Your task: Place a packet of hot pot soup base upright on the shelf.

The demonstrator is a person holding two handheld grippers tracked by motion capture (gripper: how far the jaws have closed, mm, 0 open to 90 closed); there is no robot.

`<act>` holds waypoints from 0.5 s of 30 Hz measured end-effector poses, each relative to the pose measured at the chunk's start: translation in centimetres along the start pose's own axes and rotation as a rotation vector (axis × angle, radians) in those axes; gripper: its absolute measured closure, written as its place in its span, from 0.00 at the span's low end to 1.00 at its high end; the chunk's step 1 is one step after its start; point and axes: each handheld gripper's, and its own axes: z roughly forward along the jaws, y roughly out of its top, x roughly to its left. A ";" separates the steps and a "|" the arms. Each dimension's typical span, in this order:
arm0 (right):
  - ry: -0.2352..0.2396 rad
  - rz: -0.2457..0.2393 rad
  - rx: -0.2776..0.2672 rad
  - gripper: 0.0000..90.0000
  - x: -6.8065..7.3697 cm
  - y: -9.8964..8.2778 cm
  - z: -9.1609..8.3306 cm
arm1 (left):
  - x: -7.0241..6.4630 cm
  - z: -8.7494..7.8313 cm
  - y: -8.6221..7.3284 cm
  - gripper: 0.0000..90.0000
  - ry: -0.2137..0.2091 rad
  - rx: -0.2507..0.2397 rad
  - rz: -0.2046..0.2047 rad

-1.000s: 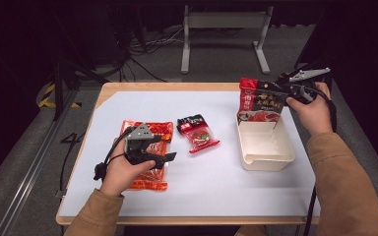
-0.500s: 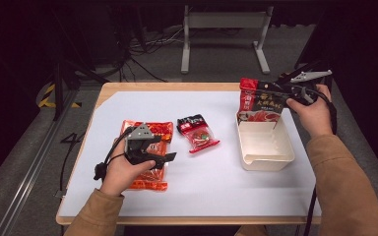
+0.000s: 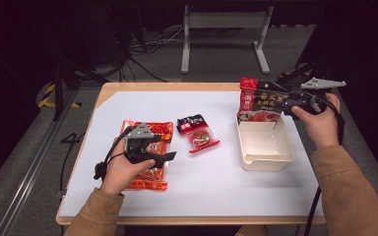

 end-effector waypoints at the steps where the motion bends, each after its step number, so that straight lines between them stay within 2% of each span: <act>1: -0.016 -0.003 -0.001 0.35 0.0 -0.1 -0.3 | 0.0 0.0 0.0 0.21 -0.002 0.000 -0.001; 4: -0.015 0.016 -0.023 0.35 0.1 -0.5 -1.2 | 0.2 -0.1 0.1 0.21 0.001 -0.003 0.000; 10: -0.012 -0.002 -0.041 0.34 1.6 -0.8 -3.0 | 0.4 -0.3 0.2 0.21 0.001 -0.004 -0.008; 13: 0.024 0.005 -0.074 0.33 2.7 -1.0 -3.8 | 0.5 -0.7 0.3 0.21 0.003 -0.016 -0.015; 15: 0.043 -0.005 -0.077 0.33 3.7 -1.2 -4.3 | 0.7 -1.1 0.3 0.20 0.007 -0.021 -0.014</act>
